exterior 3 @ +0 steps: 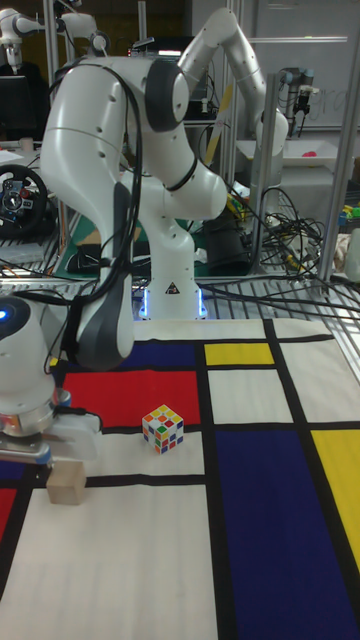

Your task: Use the gripper to push the small block from left to right

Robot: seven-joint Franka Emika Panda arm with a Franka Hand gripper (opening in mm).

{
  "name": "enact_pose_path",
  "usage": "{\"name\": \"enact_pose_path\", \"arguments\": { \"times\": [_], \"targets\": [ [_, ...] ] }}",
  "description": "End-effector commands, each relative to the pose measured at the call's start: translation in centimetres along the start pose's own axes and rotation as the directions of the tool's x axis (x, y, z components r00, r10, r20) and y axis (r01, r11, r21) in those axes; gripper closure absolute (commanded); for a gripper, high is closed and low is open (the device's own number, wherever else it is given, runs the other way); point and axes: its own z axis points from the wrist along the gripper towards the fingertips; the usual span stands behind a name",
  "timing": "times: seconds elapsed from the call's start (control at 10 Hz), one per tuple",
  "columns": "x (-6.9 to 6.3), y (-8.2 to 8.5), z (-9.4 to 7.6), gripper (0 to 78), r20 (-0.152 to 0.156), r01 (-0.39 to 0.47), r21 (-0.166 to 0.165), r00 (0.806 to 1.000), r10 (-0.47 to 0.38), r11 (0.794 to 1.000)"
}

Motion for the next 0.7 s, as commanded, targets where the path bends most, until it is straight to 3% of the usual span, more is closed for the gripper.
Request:
{"name": "enact_pose_path", "arguments": {
  "times": [0.1,0.7],
  "targets": [
    [0.4,1.2,-0.1,77.6,0.004,-0.017,-0.006,1.0,0.017,1.0],
    [0.7,3.0,-1.3,77.6,0.003,-0.031,-0.014,1.0,0.031,0.999]
  ]
}}
